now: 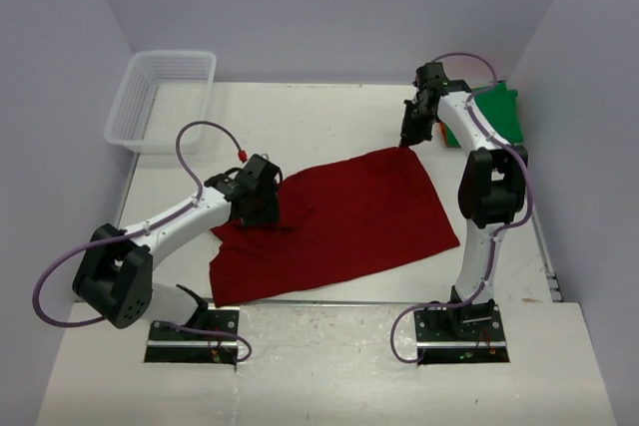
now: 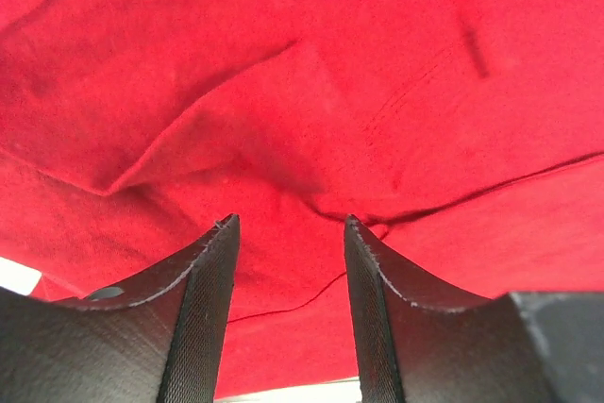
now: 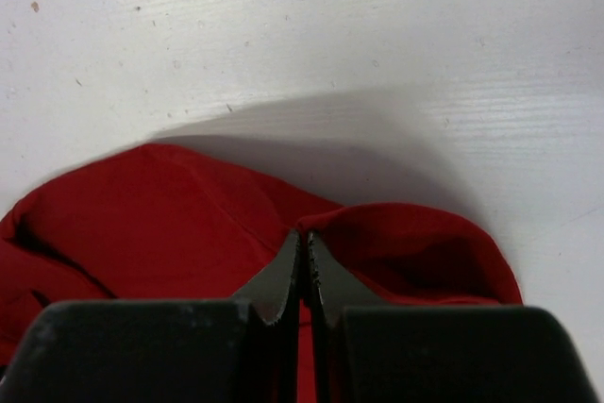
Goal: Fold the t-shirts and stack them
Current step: Grap the side of the flattened tshirt furthest away from the robot with both arms
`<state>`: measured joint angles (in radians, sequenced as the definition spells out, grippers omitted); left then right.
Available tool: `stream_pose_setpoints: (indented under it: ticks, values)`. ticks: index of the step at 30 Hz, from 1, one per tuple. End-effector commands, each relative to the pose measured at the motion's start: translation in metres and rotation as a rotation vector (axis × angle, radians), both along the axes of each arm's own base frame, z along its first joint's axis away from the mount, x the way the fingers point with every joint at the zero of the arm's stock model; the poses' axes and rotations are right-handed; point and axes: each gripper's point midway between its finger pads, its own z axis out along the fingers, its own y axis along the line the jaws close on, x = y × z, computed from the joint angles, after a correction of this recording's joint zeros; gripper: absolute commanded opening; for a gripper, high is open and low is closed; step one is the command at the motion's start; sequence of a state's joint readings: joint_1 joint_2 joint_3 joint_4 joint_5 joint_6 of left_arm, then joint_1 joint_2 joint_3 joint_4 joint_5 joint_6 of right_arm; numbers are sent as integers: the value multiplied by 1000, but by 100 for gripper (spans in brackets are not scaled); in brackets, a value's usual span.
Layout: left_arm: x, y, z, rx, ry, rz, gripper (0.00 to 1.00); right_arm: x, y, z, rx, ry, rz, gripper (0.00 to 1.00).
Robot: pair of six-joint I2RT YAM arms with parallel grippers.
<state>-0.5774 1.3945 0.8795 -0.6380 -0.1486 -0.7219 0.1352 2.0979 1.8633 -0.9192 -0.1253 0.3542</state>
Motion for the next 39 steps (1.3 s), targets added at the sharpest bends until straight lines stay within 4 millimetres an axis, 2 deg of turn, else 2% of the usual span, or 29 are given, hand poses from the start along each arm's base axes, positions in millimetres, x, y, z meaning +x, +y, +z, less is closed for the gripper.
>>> stream_pose_setpoints:
  ticks: [1, 3, 5, 7, 8, 9, 10, 11, 17, 22, 30, 36, 39]
  values:
    - [27, -6, 31, -15, -109, 27, 50, 2, 9, 18, 25, -57, 41, 0]
    - [38, -5, 35, 23, -126, 34, 50, 1, 11, 18, 27, -54, 47, 0]
    - [49, -9, 31, 41, -121, 32, 50, 1, 12, 19, 27, -55, 49, 0]
    - [54, -15, 23, 47, -94, 10, 43, 0, 12, 20, 27, -57, 51, 0]
    - [60, -20, 16, 57, -76, 3, 37, 1, 12, 20, 26, -57, 49, 0]
    - [63, -21, 12, 67, -71, -1, 22, 0, 12, 19, 27, -55, 50, 0]
    - [68, -23, 6, 76, -59, -2, 13, 0, 12, 20, 25, -57, 51, 0]
    - [70, -24, 4, 82, -57, -2, 0, 0, 12, 20, 25, -57, 51, 0]
    - [78, -29, -20, 123, -2, -8, 0, 0, 12, 19, 24, -57, 57, 0]
    - [62, -24, -29, 119, 40, -12, 0, 1, 14, 17, 31, -48, 59, 0]
    - [23, -25, -8, 42, 25, -7, 0, 1, 16, 16, 40, -45, 61, 0]
    - [-5, -32, -2, 21, 34, -14, 0, 1, 18, 15, 46, -39, 64, 0]
    - [-13, -37, -1, 19, 34, -23, 0, 0, 18, 13, 43, -37, 67, 0]
